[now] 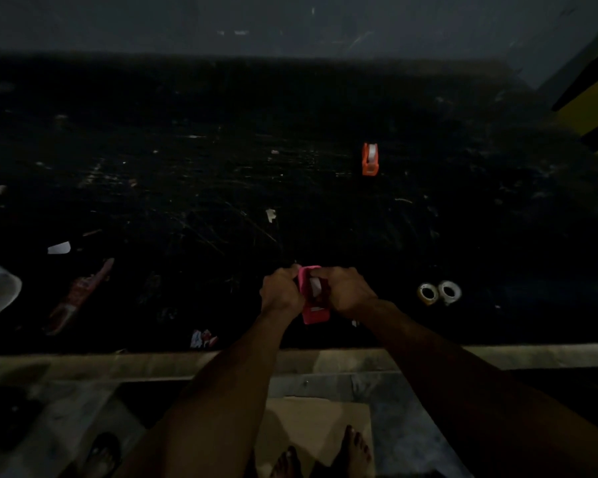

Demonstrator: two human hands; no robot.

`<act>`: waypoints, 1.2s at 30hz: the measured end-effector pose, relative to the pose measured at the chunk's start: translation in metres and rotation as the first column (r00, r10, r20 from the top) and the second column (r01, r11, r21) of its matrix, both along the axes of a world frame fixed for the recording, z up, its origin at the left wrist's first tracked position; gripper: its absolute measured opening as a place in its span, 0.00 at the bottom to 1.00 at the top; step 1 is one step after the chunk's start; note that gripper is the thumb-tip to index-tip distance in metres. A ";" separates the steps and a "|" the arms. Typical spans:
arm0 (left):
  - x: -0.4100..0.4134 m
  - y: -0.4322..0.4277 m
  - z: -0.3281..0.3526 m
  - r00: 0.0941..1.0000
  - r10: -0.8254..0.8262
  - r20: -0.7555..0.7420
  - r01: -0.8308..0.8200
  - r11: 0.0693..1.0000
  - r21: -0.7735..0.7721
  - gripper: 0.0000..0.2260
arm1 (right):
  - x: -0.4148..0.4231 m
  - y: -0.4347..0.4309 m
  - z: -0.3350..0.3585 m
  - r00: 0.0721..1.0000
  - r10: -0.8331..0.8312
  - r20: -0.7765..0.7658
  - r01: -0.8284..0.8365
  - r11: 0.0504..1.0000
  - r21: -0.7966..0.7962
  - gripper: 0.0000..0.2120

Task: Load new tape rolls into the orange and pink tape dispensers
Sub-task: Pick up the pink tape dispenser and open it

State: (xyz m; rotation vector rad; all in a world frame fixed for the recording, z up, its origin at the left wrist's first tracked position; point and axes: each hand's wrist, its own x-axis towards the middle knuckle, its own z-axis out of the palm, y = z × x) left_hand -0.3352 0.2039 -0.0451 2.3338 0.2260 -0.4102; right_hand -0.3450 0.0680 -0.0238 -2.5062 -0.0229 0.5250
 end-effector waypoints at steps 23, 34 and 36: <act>0.003 0.006 0.058 0.996 -0.079 -0.034 0.049 0.849 -0.526 0.14 | -0.015 0.005 0.067 0.977 -0.112 0.183 0.107 0.994 0.036 0.17; 0.003 -0.021 0.031 0.996 -0.045 -0.078 0.002 0.877 -0.480 0.07 | -0.036 -0.025 0.048 0.954 -0.268 0.135 0.277 0.960 -0.052 0.12; 0.001 -0.030 0.028 0.994 -0.038 -0.106 -0.020 0.867 -0.498 0.04 | -0.039 -0.037 0.042 0.947 -0.295 0.126 0.306 0.948 -0.085 0.10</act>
